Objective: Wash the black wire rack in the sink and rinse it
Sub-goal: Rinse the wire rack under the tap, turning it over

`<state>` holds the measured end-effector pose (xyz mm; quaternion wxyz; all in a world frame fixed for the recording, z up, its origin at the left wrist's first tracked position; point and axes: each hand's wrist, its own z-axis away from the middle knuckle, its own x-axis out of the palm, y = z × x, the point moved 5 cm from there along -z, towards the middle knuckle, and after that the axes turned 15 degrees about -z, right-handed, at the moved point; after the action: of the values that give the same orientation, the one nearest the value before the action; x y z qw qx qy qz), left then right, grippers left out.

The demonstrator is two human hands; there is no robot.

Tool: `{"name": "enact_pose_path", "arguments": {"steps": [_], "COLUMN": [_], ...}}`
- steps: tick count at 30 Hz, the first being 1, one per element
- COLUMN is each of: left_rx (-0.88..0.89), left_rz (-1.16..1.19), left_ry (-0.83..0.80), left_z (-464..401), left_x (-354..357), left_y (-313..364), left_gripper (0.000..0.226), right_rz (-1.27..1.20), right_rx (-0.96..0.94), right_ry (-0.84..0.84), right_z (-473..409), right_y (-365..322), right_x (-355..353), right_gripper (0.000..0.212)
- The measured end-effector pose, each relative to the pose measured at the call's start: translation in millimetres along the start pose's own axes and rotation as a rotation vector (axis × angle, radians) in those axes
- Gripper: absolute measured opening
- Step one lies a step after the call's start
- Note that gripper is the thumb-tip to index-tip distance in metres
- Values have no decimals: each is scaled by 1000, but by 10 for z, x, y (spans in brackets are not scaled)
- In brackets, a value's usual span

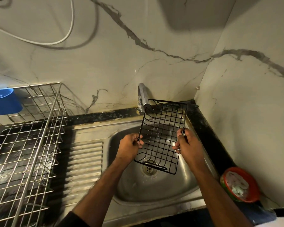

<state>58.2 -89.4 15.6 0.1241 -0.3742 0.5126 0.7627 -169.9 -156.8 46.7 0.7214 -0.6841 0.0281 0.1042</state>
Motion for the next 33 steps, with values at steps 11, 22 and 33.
{"name": "enact_pose_path", "arguments": {"steps": [11, 22, 33], "left_rx": [20, 18, 15], "left_rz": [5, 39, 48], "left_ry": [10, 32, 33], "left_z": [-34, -83, -128], "left_x": [-1, 10, -1], "left_y": [-2, -69, -73], "left_gripper": [28, 29, 31], "right_rz": [-12, -18, -64], "right_rx": [-20, -23, -15], "right_ry": [-3, -8, -25], "right_z": [-20, -4, 18], "right_y": [18, -10, 6], "right_x": [14, 46, 62], "right_gripper": [18, 21, 16]}}
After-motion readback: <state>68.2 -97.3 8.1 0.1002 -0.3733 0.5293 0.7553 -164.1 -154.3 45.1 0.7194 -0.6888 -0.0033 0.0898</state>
